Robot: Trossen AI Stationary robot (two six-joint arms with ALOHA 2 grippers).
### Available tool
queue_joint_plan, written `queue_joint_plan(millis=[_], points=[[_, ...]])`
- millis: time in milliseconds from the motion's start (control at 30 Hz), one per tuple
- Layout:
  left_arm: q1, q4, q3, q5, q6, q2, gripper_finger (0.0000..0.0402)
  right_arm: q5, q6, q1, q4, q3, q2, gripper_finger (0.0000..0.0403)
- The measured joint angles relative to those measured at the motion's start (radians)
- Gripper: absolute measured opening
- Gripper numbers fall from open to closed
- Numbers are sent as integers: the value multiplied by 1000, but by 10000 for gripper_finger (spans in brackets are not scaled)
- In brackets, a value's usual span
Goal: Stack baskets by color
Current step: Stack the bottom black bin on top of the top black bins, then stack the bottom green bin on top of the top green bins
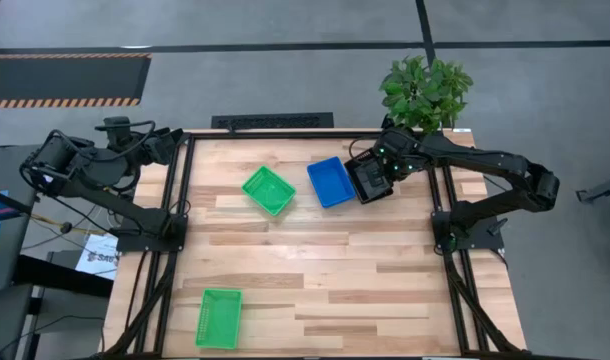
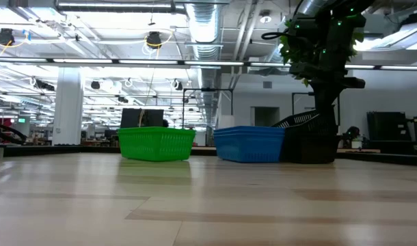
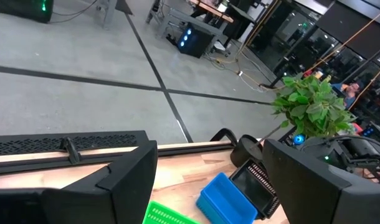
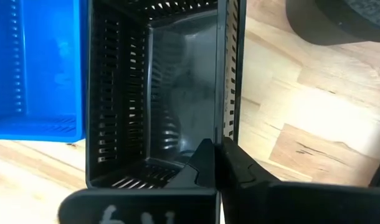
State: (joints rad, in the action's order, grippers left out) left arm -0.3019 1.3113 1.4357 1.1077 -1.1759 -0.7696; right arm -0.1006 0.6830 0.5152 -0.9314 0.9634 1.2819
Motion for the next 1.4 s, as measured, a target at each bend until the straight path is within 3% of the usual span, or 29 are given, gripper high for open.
queue_joint_plan(millis=[500,900,1167,1400], points=[[0,0,0,15,0,0,278,31,27,0,30,-24,0,25],[0,0,0,24,12,0,278,50,15,0,60,-85,-14,111],[0,0,0,24,12,0,278,28,36,-5,60,-85,-119,160],[0,0,0,7,6,0,278,13,54,-5,59,-85,-241,160]])
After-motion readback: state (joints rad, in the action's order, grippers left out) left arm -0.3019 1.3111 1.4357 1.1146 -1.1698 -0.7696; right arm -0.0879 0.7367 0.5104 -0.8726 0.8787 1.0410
